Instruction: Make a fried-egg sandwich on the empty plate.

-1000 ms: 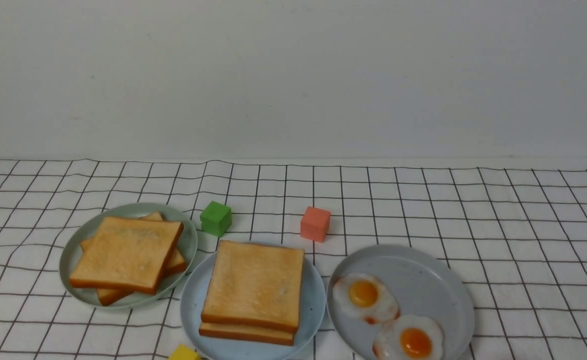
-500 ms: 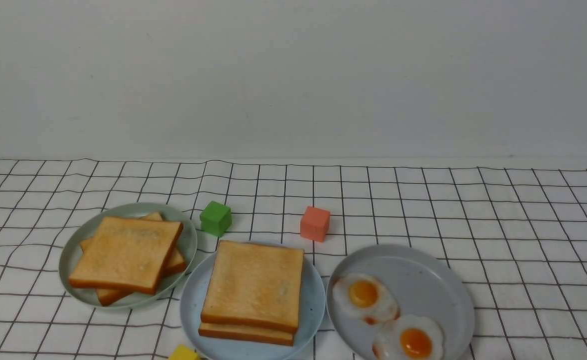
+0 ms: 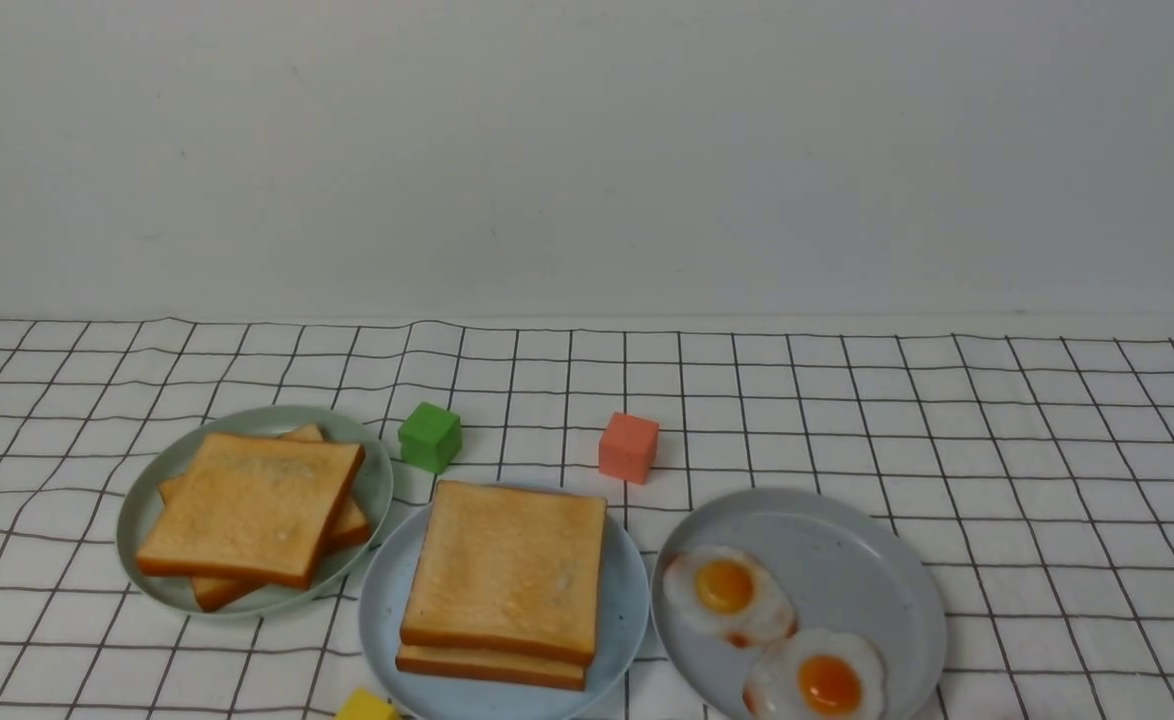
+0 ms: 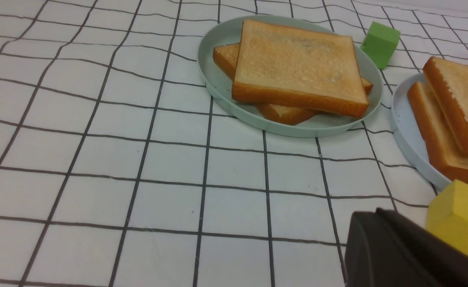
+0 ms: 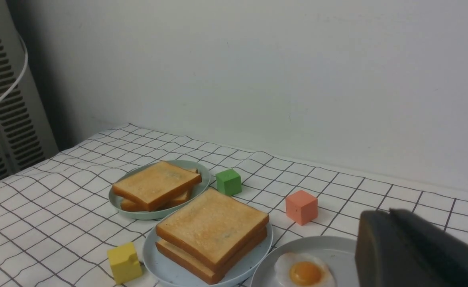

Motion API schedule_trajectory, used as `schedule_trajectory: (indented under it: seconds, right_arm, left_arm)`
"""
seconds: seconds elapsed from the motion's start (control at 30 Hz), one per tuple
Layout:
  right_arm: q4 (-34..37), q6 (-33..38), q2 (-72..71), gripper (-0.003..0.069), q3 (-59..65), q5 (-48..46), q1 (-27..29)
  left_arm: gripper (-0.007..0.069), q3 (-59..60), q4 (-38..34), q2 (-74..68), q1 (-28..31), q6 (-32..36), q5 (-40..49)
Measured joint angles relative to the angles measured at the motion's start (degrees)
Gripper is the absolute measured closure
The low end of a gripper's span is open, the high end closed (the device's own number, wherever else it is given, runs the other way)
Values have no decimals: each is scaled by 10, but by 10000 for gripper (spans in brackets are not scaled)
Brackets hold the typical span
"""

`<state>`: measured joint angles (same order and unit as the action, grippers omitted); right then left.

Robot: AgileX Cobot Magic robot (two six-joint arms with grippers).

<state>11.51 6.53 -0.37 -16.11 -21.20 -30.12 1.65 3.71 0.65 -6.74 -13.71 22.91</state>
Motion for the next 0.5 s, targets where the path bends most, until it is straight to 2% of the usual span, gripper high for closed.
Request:
schedule_trajectory:
  seconds: [0.07, 0.33, 0.5]
  right_arm:
    - [-2, 0, 0, 608, 0, 0, 7]
    - [-11, -4, 0, 596, 17, 0, 175]
    - [-22, -16, -1, 592, 69, -2, 250]
  left_arm:
    - [611, 0, 1, 0, 0, 0, 0]
    - [603, 0, 1, 0, 0, 0, 0]
    - [596, 0, 1, 0, 0, 0, 0]
